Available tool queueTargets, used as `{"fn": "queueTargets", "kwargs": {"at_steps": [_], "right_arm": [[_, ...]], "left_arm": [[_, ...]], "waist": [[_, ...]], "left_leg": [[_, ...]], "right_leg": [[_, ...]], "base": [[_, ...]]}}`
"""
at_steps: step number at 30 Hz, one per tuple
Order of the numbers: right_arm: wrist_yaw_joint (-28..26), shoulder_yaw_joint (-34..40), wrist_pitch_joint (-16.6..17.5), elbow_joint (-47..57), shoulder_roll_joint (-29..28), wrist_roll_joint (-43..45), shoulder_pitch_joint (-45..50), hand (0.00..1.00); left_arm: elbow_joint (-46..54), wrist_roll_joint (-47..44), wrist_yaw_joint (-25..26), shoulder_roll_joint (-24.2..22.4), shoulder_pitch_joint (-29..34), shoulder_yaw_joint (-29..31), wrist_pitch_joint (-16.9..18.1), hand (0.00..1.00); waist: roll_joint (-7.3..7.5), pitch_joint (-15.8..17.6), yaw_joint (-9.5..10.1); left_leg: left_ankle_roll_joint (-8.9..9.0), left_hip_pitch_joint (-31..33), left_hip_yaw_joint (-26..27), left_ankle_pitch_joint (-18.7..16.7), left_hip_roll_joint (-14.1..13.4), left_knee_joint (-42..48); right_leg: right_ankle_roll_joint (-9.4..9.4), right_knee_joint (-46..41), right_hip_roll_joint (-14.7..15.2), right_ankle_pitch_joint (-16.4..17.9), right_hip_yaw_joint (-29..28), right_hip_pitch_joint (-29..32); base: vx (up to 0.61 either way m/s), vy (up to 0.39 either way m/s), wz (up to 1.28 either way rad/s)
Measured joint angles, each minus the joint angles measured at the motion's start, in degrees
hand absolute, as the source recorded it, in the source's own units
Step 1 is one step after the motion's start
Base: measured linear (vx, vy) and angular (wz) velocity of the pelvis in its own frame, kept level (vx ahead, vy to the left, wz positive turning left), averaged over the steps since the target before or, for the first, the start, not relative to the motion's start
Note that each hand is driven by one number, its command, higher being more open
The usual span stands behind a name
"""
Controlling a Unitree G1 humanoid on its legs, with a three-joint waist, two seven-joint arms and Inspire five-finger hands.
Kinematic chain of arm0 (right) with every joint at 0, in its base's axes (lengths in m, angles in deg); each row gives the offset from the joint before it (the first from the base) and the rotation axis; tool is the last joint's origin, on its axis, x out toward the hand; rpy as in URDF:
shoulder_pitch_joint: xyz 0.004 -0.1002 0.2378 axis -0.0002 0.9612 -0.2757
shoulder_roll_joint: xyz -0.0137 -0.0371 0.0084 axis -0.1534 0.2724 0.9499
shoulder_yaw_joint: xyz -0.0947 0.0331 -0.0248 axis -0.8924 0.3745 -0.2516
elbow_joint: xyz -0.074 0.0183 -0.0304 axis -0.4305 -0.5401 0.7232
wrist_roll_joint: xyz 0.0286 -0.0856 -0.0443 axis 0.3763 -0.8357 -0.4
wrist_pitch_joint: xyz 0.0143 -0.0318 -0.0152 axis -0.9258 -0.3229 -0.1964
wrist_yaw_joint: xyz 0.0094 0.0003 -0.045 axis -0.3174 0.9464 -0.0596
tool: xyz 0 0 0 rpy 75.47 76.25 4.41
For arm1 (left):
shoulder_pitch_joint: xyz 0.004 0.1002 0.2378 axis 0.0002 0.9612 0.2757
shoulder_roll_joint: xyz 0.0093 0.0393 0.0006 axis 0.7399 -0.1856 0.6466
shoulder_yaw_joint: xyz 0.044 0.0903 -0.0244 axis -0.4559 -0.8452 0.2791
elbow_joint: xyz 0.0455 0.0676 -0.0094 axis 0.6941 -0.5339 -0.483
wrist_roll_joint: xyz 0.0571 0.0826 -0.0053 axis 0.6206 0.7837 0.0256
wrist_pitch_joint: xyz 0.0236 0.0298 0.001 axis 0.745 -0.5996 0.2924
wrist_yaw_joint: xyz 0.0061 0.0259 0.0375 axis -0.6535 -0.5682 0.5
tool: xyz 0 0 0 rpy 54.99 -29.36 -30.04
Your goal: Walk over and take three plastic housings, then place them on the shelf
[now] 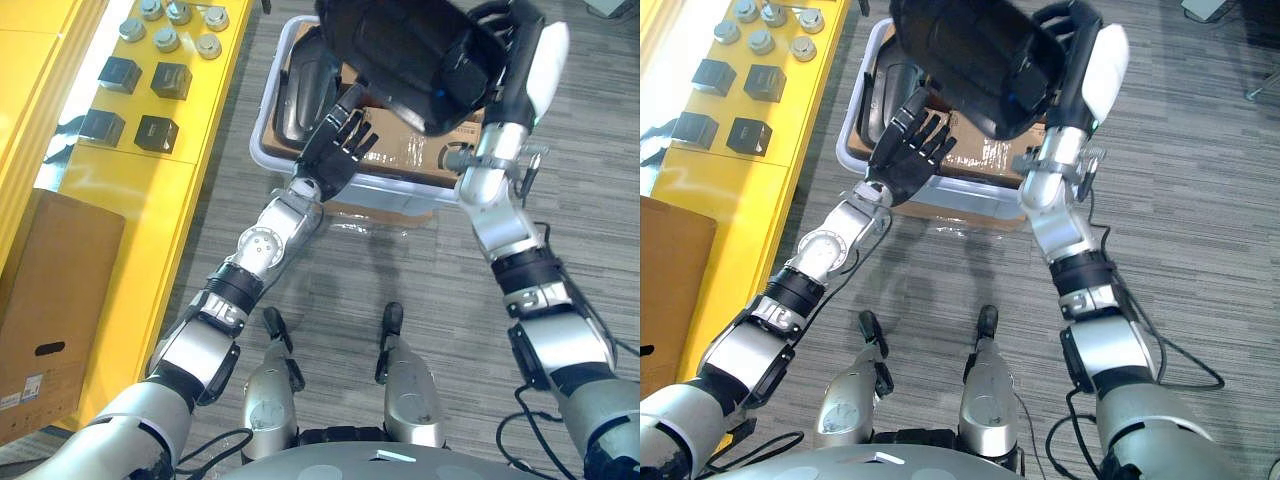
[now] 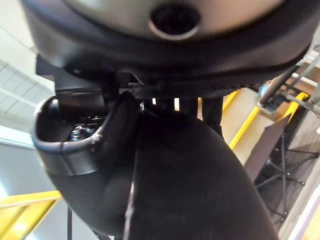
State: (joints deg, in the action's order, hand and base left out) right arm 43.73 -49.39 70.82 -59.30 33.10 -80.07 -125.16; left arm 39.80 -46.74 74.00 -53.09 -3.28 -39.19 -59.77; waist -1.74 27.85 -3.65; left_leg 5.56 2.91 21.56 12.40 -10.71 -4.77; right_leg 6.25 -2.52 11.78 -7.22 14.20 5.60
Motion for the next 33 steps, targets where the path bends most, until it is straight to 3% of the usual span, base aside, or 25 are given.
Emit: {"fn": "queueTargets", "kwargs": {"at_steps": [7,12,16,17,22,28,33], "right_arm": [[0.23,-1.01,2.27,4.34,-3.41,-2.23,7.06,0.0],[-0.21,-1.53,4.94,4.49,-4.03,-2.21,10.91,0.0],[0.45,-1.93,9.31,4.49,-5.05,-2.03,15.79,0.0],[0.6,-1.94,9.83,4.49,-5.37,-2.02,16.19,0.0],[1.47,-3.72,12.13,4.5,-7.09,-1.95,17.56,0.0],[1.53,-4.67,12.31,4.49,-8.48,-1.43,23.79,0.0],[1.62,-6.73,15.12,7.19,-8.84,-1.35,27.6,0.0]], "left_arm": [[-2.42,0.01,-0.22,-1.16,0.87,-3.31,1.62,1.0],[-3.33,-0.11,-1.19,-0.98,2.06,-4.34,2.85,1.0],[-3.32,1.12,-2.88,-0.11,3.84,-5.02,2.46,1.0],[-3.32,1.3,-3.02,-0.1,3.84,-5.57,2.52,0.0],[-3.24,1.07,-2.96,-0.36,5.24,-8.46,4.03,0.0],[-3.2,0.79,-3.04,-0.86,9.57,-9.44,5.38,0.0],[-3.13,1.6,-3.03,-0.84,10.55,-10.66,8.12,0.0]], "waist": [[0.41,-0.21,-1.35],[1.53,-1.05,-1.36],[3.19,-3.06,-1.43],[3.29,-3.15,-1.46],[3.39,-3.51,-1.72],[3.44,-7.68,-1.6],[3.45,-10.81,-1.77]], "left_leg": [[0.21,-1.73,1.12,-0.87,0.01,-0.06],[0.68,-3.45,1.91,-1.34,-0.09,-0.05],[0.82,-3.45,2.24,-1.85,-0.07,-0.06],[0.82,-3.46,2.24,-1.85,-0.06,-0.07],[0.81,-4.29,2.24,-1.87,-0.02,-0.14],[0.71,-4.36,2.49,-2.3,-0.03,-0.33],[0.69,-4.6,2.68,-2.31,0.02,-0.34]], "right_leg": [[0.25,3.77,-0.39,-1.34,-0.38,-2.71],[0.15,5.03,-0.6,-1.87,-0.55,-4.6],[0.22,5.66,-0.62,-1.91,-0.55,-4.8],[0.22,5.67,-0.61,-1.91,-0.54,-4.81],[0.22,5.72,-0.57,-1.9,-0.47,-5.82],[0.22,5.85,-0.51,-1.83,-0.45,-5.81],[0.23,5.86,-0.36,-1.84,-0.48,-5.9]], "base": [[-0.01,-0.015,-0.08],[0.02,-0.016,-0.06],[0.02,-0.005,-0.02],[0.0,0.0,0.0],[0.0,0.0,0.0],[0.0,0.0,0.0],[0.0,0.0,0.0]]}}
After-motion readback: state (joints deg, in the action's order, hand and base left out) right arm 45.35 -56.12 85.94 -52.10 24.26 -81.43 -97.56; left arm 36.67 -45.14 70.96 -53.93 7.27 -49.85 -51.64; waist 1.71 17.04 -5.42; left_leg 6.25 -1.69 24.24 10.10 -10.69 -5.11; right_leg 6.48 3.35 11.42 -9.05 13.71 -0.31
